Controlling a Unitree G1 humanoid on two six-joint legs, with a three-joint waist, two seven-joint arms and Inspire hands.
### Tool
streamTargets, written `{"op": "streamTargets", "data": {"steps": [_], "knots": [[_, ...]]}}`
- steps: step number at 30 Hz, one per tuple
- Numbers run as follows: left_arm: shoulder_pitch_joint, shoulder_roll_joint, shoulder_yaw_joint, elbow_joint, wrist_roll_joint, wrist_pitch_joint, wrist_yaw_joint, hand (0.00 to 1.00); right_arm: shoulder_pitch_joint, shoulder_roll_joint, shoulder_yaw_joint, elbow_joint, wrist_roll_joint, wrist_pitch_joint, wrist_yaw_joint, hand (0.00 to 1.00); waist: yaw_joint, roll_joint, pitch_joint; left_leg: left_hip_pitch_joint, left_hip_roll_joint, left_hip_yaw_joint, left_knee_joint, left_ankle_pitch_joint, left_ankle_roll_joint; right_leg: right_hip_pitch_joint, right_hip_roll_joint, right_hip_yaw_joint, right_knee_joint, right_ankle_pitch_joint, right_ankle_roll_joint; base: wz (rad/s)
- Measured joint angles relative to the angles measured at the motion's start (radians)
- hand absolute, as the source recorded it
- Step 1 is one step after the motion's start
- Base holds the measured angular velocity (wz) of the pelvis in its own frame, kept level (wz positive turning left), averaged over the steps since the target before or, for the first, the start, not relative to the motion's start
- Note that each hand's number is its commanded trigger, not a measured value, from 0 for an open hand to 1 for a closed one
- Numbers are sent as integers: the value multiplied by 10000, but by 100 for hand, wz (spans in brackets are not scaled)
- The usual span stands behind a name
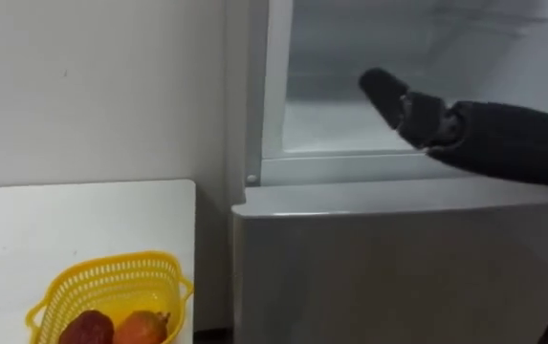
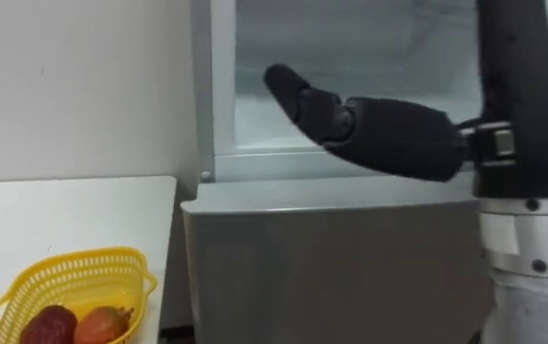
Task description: Retrieve from the upper fridge
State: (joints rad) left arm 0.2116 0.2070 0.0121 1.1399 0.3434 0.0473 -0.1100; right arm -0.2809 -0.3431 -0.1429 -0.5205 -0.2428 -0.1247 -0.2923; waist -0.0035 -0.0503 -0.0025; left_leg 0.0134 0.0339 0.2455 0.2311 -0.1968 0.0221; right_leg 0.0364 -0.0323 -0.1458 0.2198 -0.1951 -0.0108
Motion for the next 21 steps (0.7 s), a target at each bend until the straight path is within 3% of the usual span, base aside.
{"op": "streamTargets", "data": {"steps": [2,7,13,21], "knots": [[38,-11,-2,29,-62,-105,150,0,359,1,-313,-19,73,-192,-460,0,-314,12,-11,-4,19,14,-10,-13,-21,-12,21,17,0,5,-8,-5],[7,-119,-10,338,-140,-133,345,0,1132,1,-825,-29,107,-269,-1152,0,-724,143,-82,40,67,82,-73,-31,-64,-6,60,101,-6,1,-16,-5],[54,-345,33,708,-526,-185,871,0,3339,-32,-1166,-22,192,-278,-1469,0,-748,50,-71,389,92,441,-268,-62,-115,153,108,400,-163,-12,-40,-14],[142,-332,39,706,-571,-183,972,0,4074,19,-1745,41,236,-314,-2258,0,-846,-85,-14,489,101,633,-343,-132,-127,146,172,592,-209,-12,-34,-8]]}}
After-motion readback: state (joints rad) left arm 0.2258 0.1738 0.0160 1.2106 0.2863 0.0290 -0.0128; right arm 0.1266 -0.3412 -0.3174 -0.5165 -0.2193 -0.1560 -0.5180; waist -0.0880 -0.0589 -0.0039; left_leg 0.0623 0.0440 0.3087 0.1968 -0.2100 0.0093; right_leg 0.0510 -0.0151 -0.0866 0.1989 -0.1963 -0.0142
